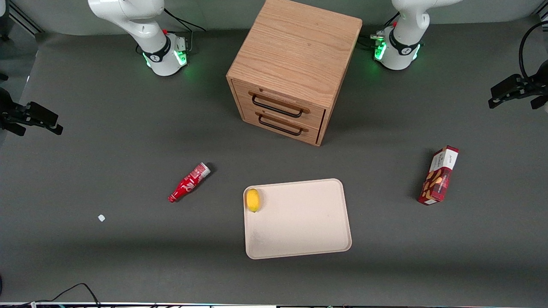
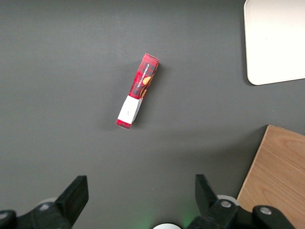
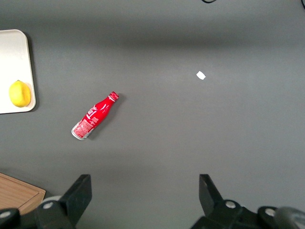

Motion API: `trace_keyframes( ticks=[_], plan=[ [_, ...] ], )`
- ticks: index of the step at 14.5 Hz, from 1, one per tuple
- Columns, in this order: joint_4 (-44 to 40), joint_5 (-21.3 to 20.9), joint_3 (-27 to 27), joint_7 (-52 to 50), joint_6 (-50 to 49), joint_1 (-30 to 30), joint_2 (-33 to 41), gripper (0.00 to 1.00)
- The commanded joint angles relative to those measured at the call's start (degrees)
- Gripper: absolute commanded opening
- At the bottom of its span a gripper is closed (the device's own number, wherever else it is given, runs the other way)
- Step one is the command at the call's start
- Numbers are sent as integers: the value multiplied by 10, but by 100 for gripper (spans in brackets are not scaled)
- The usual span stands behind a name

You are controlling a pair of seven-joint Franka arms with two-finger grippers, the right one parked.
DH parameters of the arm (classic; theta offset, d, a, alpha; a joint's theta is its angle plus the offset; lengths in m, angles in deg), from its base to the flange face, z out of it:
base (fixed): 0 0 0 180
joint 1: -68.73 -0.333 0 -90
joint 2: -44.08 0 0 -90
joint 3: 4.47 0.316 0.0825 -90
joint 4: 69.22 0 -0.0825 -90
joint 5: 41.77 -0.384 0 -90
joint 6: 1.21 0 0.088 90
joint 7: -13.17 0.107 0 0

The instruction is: Place red cookie box on tray

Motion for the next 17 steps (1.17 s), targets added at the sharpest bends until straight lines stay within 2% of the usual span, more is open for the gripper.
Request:
trace_keyframes(
  ticks=[1, 7, 11, 15, 17],
  plan=[
    [-8, -9, 6, 3, -13, 9, 2, 100],
    [-6, -9, 7, 7, -4, 7, -10, 100],
    [-2, -12, 6, 9, 9, 9, -50, 100],
    [19, -36, 6, 24, 63, 11, -109, 100],
    [57, -37, 6, 25, 130, 11, -132, 100]
  ],
)
